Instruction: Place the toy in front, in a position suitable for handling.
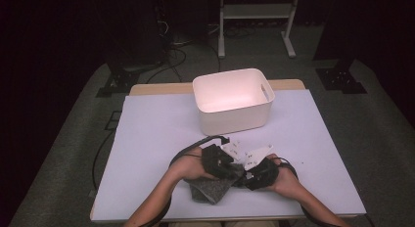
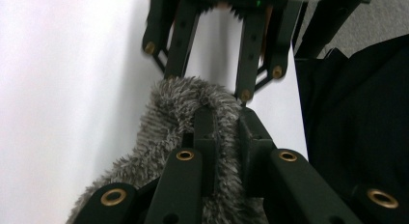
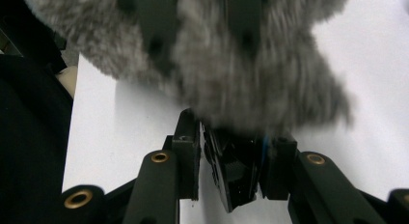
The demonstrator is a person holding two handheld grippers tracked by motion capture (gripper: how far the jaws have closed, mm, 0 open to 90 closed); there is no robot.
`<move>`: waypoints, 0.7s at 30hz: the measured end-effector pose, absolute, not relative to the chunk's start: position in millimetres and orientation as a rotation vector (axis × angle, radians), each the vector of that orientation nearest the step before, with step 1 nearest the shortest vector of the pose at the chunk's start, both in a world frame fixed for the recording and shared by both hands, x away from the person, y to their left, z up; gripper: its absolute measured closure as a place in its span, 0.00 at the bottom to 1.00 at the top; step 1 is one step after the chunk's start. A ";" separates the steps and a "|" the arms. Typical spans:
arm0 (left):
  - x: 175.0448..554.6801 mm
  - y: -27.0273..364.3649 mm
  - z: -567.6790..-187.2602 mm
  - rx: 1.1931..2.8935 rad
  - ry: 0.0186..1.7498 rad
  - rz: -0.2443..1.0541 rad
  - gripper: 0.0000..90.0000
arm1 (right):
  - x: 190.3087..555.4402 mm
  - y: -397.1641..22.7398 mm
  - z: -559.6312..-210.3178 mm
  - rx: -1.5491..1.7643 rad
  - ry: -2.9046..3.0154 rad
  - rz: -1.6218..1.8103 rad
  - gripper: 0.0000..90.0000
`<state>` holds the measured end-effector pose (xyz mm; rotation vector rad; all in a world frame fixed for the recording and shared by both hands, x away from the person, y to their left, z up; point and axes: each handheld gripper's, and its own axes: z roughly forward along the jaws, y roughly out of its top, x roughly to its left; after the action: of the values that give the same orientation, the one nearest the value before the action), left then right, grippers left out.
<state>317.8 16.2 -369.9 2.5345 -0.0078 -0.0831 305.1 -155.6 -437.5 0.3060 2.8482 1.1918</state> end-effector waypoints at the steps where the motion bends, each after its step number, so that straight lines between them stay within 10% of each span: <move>1: 318.1 14.3 -370.0 2.537 -0.010 -0.086 0.90 | 305.2 -155.8 -437.7 0.314 2.851 1.199 0.72; 21: 306.6 116.4 -368.2 2.534 0.199 0.000 0.89 | 307.4 -154.7 -435.8 0.299 2.877 1.149 0.73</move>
<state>306.6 116.4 -368.2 2.5339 0.1987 -0.0001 307.4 -154.7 -435.8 0.2989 2.8771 1.1493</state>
